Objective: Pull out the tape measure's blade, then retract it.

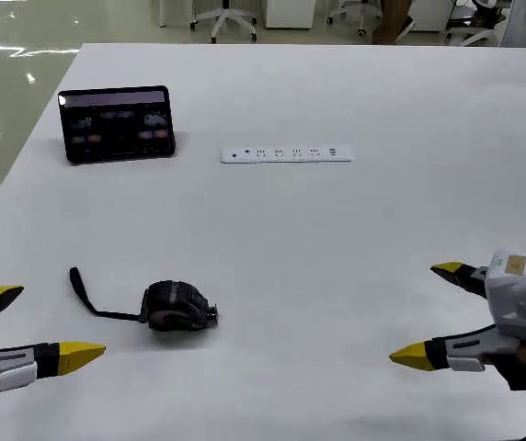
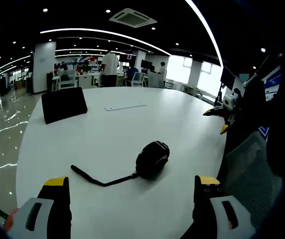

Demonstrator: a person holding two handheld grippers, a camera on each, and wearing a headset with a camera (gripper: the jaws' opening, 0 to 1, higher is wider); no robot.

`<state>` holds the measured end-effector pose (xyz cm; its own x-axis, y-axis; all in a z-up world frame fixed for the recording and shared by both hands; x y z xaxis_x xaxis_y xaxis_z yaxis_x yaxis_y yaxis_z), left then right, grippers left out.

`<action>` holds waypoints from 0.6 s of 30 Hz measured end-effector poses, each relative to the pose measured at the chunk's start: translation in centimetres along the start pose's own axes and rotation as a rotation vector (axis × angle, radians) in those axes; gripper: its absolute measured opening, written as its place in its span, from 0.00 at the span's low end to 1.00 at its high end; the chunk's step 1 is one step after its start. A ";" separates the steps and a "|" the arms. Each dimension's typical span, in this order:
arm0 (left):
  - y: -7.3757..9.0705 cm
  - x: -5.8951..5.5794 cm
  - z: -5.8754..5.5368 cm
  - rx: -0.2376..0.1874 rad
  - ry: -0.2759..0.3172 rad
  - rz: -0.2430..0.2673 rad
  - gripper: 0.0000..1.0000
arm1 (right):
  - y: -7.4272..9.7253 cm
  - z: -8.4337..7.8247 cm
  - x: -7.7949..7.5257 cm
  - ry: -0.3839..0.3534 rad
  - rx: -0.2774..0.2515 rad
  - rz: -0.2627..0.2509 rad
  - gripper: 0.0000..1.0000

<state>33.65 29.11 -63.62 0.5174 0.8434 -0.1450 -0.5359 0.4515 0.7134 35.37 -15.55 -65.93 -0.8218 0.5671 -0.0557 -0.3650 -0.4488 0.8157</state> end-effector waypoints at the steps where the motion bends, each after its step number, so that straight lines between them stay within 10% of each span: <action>1: 0.1 0.1 -0.1 -0.001 -0.006 0.005 1.00 | 0.2 -0.2 0.0 0.000 -0.001 -0.001 0.97; 18: 1.2 0.6 0.1 -0.012 -0.034 0.021 1.00 | 2.3 -3.0 -1.2 -0.045 0.006 -0.047 1.00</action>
<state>33.43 30.13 -62.77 0.5281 0.8425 -0.1061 -0.5551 0.4371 0.7077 34.18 -19.32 -65.73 -0.7832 0.6181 -0.0683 -0.4000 -0.4166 0.8164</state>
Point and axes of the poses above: the centre of the closed fingertips' face, and the gripper's own axes: y roughly backward along the fingers, x roughly to its left, z roughly out of its top, the point moved 1 cm from there along y, roughly backward along the fingers, and after that the axes turned 15 degrees about x, right-handed, at the moved point
